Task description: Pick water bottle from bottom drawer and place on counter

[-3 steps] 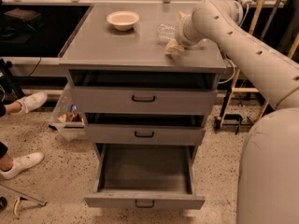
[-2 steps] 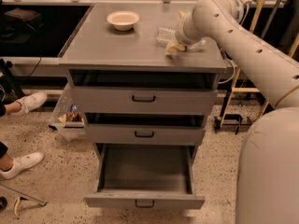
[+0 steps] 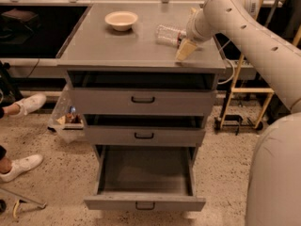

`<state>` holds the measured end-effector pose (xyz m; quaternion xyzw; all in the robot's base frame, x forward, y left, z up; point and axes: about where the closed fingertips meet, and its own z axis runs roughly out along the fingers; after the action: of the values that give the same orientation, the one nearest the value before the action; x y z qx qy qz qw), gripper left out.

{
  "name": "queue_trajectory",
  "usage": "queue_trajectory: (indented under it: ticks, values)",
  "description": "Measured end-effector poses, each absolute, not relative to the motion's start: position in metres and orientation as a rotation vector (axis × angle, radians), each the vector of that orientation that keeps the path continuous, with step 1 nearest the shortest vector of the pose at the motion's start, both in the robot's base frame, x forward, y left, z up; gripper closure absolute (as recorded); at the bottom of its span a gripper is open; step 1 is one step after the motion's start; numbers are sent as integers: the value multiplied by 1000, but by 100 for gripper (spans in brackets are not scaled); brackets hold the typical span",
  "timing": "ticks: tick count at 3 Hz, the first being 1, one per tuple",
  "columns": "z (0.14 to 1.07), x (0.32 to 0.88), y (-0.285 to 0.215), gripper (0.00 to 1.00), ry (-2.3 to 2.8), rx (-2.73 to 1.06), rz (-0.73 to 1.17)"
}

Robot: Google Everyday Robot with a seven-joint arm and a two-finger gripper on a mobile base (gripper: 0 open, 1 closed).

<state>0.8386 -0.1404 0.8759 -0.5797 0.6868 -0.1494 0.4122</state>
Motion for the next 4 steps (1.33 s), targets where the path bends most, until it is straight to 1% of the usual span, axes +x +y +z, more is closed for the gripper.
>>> queue_trajectory:
  ticks: [1,2,3,4]
  values:
    - [879,839,-140,0,1728,-1458,-376]
    - [885,820,-146,0,1747,-1434,-407]
    - [963,767,-199,0,1701,-1259,-586]
    - [1002,732,-243,0,1673,-1167,-707]
